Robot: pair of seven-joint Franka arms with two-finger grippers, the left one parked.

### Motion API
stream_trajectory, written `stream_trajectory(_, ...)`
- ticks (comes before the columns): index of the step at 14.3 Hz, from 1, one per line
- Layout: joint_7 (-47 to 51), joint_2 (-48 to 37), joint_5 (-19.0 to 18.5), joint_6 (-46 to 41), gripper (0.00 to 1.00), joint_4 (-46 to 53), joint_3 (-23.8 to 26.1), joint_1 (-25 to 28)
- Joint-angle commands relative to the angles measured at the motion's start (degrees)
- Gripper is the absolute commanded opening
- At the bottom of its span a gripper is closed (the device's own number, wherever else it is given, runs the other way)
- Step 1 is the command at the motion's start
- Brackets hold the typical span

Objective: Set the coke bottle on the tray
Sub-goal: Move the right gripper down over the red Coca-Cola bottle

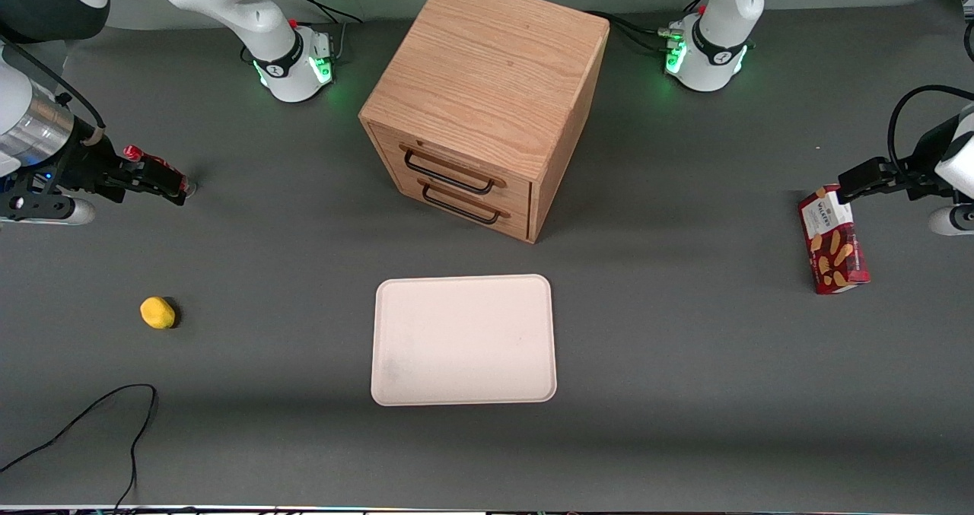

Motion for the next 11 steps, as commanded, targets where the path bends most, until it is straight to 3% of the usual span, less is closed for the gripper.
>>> stream_trajectory(1,0.64,0.93,1.75,-1.96,1.0,1.76,-0.38,-0.33)
stream_trajectory(5,-5.48,0.32,1.14,-2.05,1.0,-1.21,-1.86,-1.29)
stream_trajectory(7,-11.8,-2.49,0.35,0.92,1.0,-7.09,-6.95,-1.21)
stream_trajectory(11,-24.56,-11.09,-7.64,10.4,1.0,-22.72,-14.95,-1.12)
